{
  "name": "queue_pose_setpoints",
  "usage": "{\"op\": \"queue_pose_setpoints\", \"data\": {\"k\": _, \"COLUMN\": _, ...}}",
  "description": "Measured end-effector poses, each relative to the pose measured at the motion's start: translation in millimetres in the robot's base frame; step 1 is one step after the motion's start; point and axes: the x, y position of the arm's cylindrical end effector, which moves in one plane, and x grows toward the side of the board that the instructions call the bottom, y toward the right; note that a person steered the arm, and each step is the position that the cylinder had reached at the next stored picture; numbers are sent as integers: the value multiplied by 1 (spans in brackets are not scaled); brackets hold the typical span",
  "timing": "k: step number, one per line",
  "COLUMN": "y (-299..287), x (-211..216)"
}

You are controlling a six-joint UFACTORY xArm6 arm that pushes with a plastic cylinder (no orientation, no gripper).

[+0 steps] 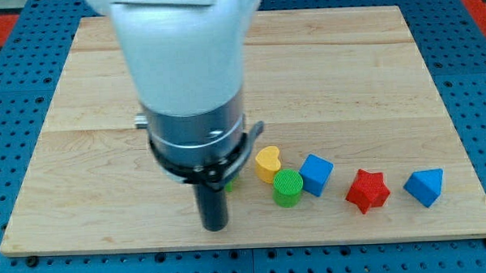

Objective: Push the green star into the blue cube

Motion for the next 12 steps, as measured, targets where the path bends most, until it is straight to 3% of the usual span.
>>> {"op": "queue_pose_setpoints", "data": {"k": 3, "y": -31, "x": -61}}
{"op": "queue_pose_setpoints", "data": {"k": 4, "y": 43, "x": -81}}
{"op": "queue_pose_setpoints", "data": {"k": 7, "y": 123, "x": -77}}
{"op": "queue_pose_setpoints", "data": {"k": 8, "y": 144, "x": -77}}
{"op": "queue_pose_setpoints", "data": {"k": 10, "y": 111, "x": -90}}
{"op": "queue_pose_setpoints", "data": {"k": 11, "y": 150, "x": -123}}
{"op": "queue_pose_setpoints", "data": {"k": 12, "y": 194, "x": -113}}
